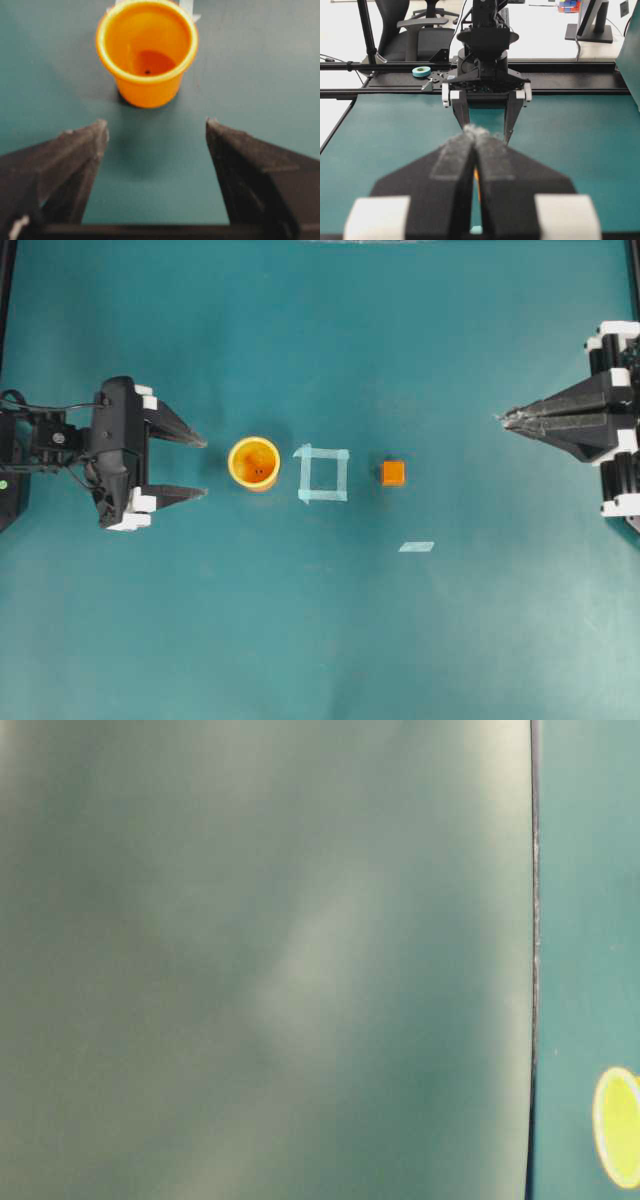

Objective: Move the cup backward with left arm.
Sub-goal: 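Open the left gripper and advance it toward the orange cup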

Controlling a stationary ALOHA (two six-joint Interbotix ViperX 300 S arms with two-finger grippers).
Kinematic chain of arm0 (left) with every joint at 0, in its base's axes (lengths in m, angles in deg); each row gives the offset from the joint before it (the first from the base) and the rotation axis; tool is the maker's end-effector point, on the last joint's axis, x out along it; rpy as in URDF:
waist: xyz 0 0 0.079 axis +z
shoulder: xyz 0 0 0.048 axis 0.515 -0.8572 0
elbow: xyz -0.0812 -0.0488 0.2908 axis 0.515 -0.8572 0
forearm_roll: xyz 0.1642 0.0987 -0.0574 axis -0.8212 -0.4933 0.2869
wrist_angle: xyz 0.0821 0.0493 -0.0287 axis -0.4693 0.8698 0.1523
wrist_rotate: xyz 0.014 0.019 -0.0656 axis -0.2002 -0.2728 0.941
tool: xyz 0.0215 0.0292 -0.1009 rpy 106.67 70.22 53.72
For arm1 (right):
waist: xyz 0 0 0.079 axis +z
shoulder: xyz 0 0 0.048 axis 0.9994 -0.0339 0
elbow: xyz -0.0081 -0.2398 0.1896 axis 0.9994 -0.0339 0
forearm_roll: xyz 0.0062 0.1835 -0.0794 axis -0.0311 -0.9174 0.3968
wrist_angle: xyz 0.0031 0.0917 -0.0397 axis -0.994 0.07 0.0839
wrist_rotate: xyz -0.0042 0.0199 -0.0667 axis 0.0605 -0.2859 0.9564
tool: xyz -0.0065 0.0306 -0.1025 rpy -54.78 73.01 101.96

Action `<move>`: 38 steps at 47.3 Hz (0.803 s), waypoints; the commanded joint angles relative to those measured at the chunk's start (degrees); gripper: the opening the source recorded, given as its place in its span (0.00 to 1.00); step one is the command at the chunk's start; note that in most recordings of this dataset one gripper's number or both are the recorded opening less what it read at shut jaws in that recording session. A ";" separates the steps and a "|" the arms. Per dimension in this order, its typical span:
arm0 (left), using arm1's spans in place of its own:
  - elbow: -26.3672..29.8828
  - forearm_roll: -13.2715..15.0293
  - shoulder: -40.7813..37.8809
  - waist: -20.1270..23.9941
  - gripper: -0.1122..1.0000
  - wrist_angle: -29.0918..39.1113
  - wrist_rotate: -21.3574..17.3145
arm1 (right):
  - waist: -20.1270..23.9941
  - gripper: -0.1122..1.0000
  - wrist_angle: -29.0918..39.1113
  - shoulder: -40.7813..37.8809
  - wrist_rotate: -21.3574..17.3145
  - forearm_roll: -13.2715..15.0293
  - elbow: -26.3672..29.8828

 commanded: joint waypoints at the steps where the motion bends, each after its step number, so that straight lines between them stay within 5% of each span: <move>1: 0.88 -0.09 -1.58 0.35 0.80 -1.67 -0.09 | 0.18 0.10 -0.18 -0.18 -0.18 -0.09 1.93; 38: 7.73 0.00 -11.95 0.70 0.80 -5.80 0.00 | 0.09 0.10 0.09 -0.18 -0.26 -0.09 2.02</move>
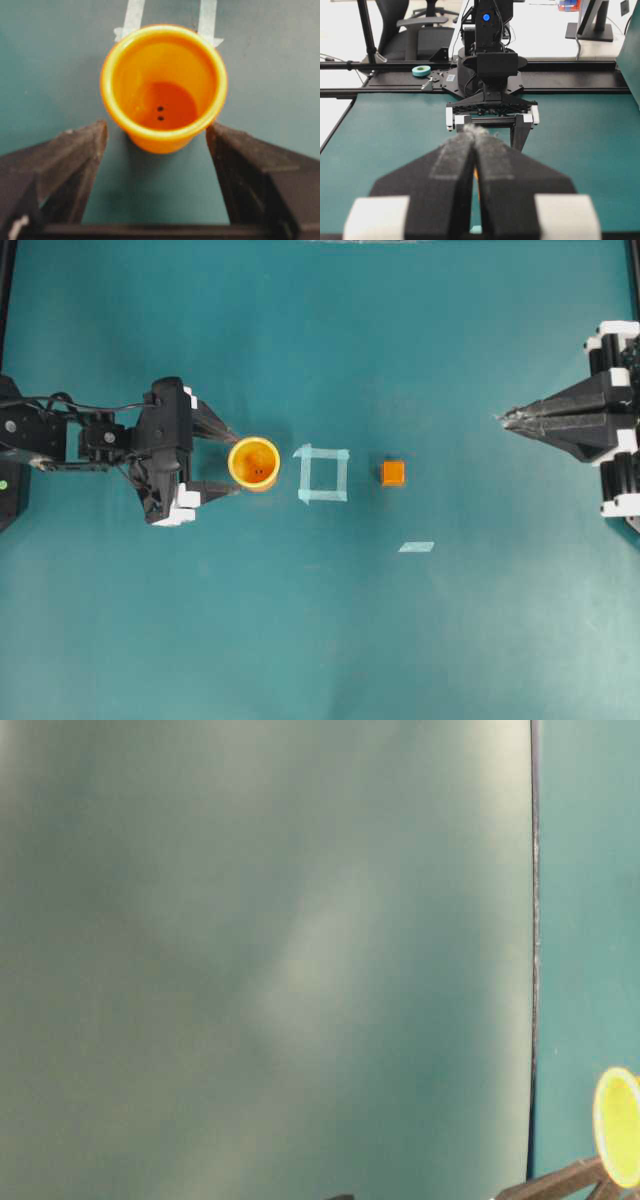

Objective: Move the cup backward with left arm.
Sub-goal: 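Open the left gripper and advance it toward the orange cup, then close the left gripper around the orange cup's side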

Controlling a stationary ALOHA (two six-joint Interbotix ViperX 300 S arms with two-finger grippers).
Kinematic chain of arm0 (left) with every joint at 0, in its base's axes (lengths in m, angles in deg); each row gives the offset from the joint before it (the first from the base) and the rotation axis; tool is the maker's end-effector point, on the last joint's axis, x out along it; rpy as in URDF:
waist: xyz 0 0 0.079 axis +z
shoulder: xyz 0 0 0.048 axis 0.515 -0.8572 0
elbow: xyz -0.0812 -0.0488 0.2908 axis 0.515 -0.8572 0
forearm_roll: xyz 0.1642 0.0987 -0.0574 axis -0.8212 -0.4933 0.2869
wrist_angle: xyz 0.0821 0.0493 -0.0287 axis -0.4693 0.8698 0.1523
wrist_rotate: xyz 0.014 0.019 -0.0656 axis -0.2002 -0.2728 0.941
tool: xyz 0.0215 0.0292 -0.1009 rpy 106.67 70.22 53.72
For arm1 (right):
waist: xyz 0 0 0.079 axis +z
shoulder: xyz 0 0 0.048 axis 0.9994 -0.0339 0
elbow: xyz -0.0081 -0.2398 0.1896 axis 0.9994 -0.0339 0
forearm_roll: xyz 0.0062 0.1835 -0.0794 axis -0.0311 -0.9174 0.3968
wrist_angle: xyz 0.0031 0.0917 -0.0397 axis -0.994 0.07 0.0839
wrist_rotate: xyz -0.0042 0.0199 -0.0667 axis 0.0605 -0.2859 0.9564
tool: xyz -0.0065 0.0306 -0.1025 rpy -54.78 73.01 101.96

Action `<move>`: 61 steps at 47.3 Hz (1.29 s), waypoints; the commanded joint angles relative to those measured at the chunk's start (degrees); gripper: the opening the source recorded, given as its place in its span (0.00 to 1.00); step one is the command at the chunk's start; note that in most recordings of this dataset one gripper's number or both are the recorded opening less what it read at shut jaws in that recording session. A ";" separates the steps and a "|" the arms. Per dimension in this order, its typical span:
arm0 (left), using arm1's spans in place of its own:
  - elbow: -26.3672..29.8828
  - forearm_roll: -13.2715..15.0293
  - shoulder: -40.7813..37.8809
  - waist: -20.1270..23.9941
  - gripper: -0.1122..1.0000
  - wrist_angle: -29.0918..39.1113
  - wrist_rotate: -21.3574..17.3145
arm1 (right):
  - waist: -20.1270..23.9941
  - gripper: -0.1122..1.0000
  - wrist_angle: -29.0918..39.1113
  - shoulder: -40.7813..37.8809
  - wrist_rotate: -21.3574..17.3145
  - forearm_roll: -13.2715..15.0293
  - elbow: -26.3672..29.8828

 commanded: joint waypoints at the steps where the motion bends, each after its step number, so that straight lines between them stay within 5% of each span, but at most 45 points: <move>1: 1.23 -0.09 0.09 -0.44 0.80 -0.26 0.09 | 0.00 0.10 -0.09 -0.18 -0.18 -0.09 1.85; 44: 5.98 0.00 -7.29 -0.70 0.79 -6.68 -0.26 | 0.00 0.10 0.26 -0.18 -0.18 -0.09 1.85; 61: 5.10 -0.09 -7.21 -0.70 0.68 -8.44 -0.26 | 0.00 0.10 0.18 -0.18 -0.18 -0.09 1.85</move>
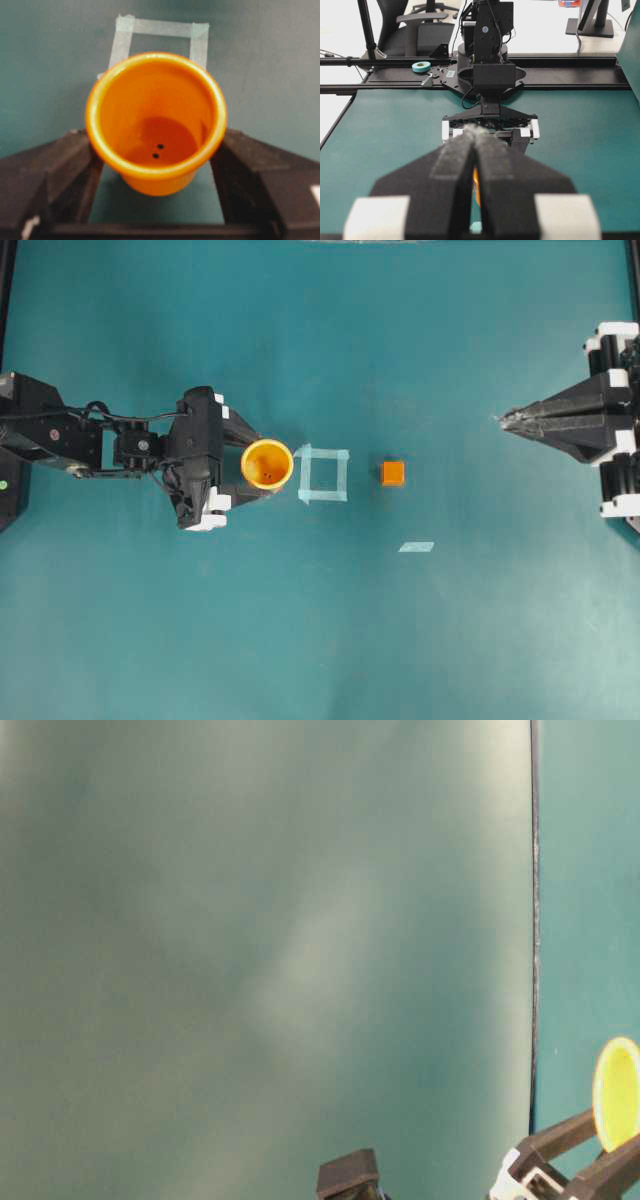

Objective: Move the cup backward with left arm.
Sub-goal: 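Close the left gripper around the orange cup's side, then slide the held orange cup backward toward the table's far edge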

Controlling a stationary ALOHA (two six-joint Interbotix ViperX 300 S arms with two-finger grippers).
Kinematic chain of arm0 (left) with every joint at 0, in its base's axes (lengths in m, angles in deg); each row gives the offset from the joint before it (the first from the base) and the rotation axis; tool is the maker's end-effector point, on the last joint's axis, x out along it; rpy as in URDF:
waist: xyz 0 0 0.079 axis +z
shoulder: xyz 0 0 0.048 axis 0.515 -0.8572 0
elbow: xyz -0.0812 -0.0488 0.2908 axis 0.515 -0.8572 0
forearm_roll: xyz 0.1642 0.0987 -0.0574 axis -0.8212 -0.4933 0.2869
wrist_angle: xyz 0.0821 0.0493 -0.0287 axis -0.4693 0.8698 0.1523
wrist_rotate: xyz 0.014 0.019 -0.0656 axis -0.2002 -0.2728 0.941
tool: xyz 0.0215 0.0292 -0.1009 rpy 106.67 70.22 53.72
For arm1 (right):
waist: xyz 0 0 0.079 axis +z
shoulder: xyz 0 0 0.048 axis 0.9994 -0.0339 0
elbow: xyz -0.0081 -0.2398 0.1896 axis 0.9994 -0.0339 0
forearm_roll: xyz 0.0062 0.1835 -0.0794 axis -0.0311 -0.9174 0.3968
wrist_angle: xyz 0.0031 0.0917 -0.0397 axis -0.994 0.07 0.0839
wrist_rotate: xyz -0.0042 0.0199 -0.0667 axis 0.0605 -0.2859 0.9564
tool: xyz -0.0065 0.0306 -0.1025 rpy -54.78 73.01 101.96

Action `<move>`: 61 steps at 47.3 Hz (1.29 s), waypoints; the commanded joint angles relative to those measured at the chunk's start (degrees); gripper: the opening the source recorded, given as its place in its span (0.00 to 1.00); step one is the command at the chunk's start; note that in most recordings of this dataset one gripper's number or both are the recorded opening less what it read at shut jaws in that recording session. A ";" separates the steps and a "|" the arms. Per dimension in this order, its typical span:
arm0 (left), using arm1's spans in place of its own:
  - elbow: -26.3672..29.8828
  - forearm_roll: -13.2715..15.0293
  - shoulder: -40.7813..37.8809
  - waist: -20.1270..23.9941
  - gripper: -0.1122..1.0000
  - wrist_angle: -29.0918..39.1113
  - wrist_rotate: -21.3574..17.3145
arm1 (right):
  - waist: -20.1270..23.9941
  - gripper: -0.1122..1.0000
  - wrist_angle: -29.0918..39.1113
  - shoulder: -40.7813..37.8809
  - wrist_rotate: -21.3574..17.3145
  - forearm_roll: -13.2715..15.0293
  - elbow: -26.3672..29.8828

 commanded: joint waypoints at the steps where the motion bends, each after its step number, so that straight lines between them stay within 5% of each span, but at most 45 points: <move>1: 0.18 0.00 0.97 -0.09 0.68 -1.58 0.00 | 0.09 0.10 -0.18 -0.18 -0.09 -0.09 1.93; 22: 0.18 0.00 1.05 0.62 0.68 -3.52 -0.97 | 0.09 0.10 0.26 -0.18 -0.09 -0.09 1.85; 61: 2.11 -0.53 0.00 15.12 0.68 -5.10 -2.81 | 0.09 0.10 0.53 -0.18 -0.09 -0.09 1.85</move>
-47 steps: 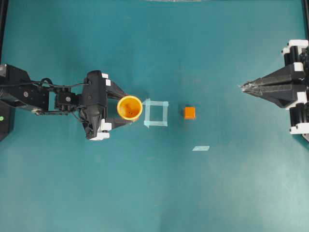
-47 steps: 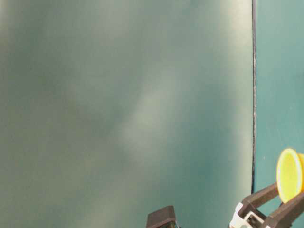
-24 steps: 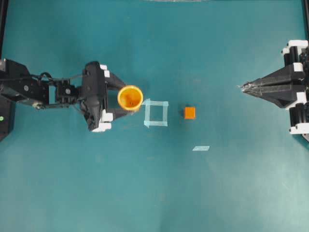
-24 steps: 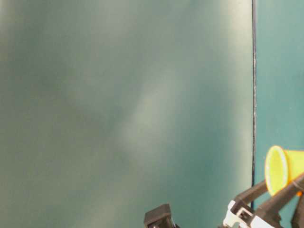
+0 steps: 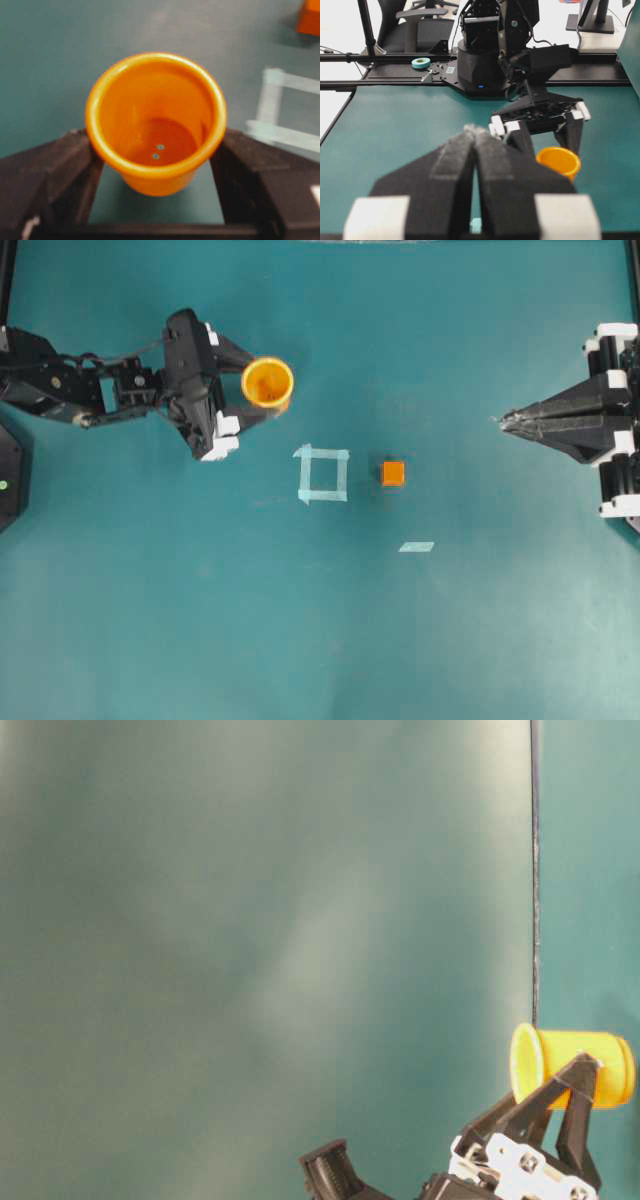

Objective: Move the cup backward with left arm.
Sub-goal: 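Slide the held orange cup backward toward the table's far edge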

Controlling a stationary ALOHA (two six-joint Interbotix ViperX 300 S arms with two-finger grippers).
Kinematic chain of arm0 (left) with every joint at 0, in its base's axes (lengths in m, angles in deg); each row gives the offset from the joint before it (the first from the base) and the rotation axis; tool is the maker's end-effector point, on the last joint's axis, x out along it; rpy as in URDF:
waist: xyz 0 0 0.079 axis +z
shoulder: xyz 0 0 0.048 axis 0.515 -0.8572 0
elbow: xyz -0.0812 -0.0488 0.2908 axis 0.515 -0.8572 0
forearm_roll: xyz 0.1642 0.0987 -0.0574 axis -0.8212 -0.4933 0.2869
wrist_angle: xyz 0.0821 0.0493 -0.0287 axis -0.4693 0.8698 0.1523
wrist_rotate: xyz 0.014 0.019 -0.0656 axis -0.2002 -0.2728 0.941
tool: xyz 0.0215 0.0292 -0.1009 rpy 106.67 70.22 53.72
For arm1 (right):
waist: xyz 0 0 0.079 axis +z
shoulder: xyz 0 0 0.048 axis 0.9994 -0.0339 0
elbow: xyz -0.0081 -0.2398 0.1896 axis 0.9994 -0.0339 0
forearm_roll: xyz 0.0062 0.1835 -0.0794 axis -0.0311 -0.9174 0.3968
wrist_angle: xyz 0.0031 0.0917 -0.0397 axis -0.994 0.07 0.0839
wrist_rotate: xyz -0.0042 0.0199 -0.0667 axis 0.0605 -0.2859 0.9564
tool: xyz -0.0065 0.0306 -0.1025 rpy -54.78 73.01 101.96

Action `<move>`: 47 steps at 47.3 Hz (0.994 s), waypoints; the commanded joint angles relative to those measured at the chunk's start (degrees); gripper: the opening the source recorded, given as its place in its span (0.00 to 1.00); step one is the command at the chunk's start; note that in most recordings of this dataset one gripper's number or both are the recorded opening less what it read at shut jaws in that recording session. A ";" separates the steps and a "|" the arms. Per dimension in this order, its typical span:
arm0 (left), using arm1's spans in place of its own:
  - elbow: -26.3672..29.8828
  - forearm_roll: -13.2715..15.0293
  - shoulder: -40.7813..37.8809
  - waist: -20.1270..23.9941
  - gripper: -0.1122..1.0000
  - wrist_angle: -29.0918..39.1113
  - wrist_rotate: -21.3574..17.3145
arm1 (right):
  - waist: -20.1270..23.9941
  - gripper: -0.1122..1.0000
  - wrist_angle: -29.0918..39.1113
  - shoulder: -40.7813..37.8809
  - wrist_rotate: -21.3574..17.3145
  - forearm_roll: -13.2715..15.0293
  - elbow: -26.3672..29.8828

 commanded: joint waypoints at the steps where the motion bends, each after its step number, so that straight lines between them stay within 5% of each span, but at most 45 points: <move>1: 1.14 -0.09 0.35 1.41 0.68 -0.53 -0.09 | 0.09 0.10 -0.26 -0.09 -0.09 -0.09 1.93; 22: 2.37 -0.18 -0.26 9.14 0.68 -0.18 0.00 | 0.09 0.10 -0.26 -0.09 -0.09 -0.09 1.85; 47: 10.20 -0.18 -3.87 15.82 0.68 7.38 0.09 | 0.09 0.10 -0.26 -0.09 -0.09 -0.09 1.85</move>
